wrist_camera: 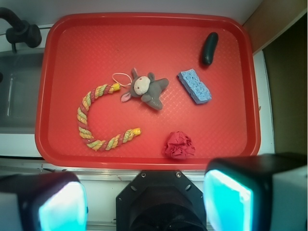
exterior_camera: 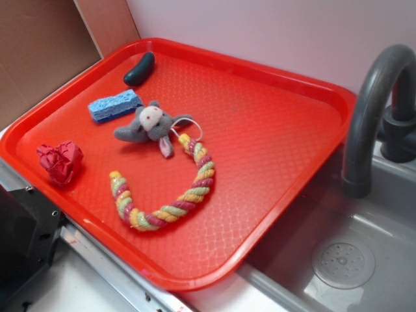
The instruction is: Grab the plastic pickle.
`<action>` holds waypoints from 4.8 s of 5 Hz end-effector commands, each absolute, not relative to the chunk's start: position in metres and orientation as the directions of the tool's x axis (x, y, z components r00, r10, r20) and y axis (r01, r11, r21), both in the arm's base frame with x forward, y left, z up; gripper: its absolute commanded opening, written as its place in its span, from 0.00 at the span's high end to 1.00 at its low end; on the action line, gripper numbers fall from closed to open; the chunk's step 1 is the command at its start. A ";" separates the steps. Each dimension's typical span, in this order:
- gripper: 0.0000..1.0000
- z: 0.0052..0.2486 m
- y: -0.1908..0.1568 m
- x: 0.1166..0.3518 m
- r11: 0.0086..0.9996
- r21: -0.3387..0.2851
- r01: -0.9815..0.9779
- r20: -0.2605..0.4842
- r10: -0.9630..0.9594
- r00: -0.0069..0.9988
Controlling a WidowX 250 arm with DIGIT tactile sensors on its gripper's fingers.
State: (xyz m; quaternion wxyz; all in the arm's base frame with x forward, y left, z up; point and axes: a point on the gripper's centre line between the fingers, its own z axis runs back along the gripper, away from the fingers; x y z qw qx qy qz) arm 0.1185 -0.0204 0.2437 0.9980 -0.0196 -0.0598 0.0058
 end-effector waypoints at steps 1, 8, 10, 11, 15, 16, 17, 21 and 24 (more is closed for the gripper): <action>0.00 0.244 -0.020 0.118 0.999 -0.040 -0.009 0.119 0.014 0.993; 0.00 0.138 0.130 0.250 0.768 -0.092 -0.634 0.449 0.600 0.662; 0.00 0.087 0.139 0.282 0.781 -0.118 -0.613 0.307 0.616 0.726; 0.00 0.069 0.138 0.291 0.796 -0.154 -0.586 0.233 0.605 0.761; 0.00 0.012 0.105 0.288 0.850 0.134 -0.510 0.018 0.512 0.859; 1.00 0.011 0.103 0.287 0.845 0.151 -0.513 0.032 0.515 0.857; 1.00 0.017 0.105 0.282 0.829 0.143 -0.541 0.042 0.542 0.840; 1.00 0.179 0.040 0.201 0.905 -0.202 -0.375 0.181 0.411 0.894; 0.76 0.242 0.016 0.156 0.921 -0.240 -0.305 0.213 0.357 0.909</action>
